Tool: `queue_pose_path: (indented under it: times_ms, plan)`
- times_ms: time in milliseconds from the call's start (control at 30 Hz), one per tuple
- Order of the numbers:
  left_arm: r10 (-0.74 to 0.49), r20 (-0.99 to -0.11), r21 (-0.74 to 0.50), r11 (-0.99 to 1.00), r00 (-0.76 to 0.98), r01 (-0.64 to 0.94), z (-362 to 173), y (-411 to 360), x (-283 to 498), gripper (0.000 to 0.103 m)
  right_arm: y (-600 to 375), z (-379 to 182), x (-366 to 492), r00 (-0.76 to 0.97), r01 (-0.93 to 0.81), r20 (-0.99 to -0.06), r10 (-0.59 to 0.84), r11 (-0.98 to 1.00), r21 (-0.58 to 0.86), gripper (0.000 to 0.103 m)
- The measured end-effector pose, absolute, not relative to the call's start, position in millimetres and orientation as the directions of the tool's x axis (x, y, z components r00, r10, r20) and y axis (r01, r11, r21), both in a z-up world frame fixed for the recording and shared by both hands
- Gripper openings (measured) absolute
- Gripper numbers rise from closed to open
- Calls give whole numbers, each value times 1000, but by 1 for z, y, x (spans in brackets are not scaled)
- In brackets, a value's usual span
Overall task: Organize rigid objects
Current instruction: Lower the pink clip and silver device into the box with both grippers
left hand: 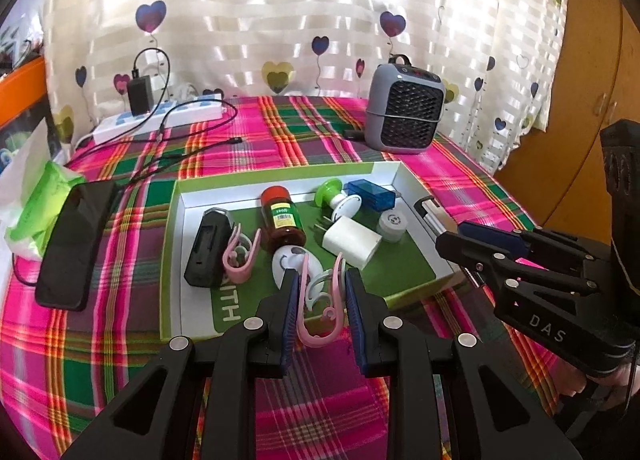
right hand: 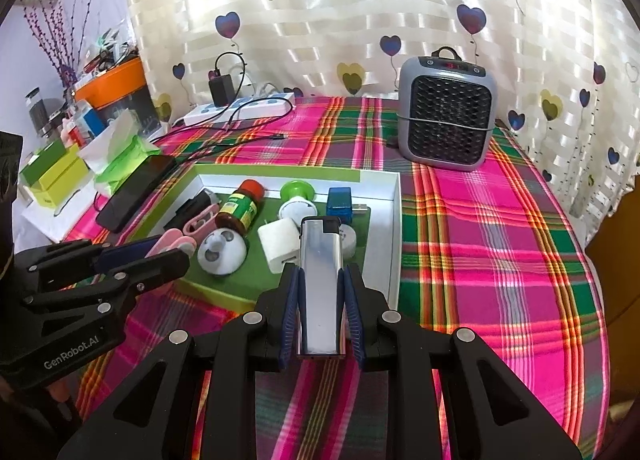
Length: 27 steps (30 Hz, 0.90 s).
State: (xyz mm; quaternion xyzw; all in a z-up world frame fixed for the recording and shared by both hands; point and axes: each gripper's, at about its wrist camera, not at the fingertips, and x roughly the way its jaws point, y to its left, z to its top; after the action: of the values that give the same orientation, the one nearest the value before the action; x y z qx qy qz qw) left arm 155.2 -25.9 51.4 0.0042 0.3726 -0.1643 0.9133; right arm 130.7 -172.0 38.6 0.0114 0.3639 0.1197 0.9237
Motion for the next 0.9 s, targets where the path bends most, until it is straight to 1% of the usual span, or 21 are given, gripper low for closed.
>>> queue_pose_path:
  times_ms: [400,900]
  plan:
    - [-291,-702,-129,949,650,286,41,-24,170,22,-169,30,155,675,-232,-691,259,963,135,24]
    - [-290,-713,-139,951,639,276,35,-23,177,22,-166,20,168,650,-240,-713,262,961,135,24]
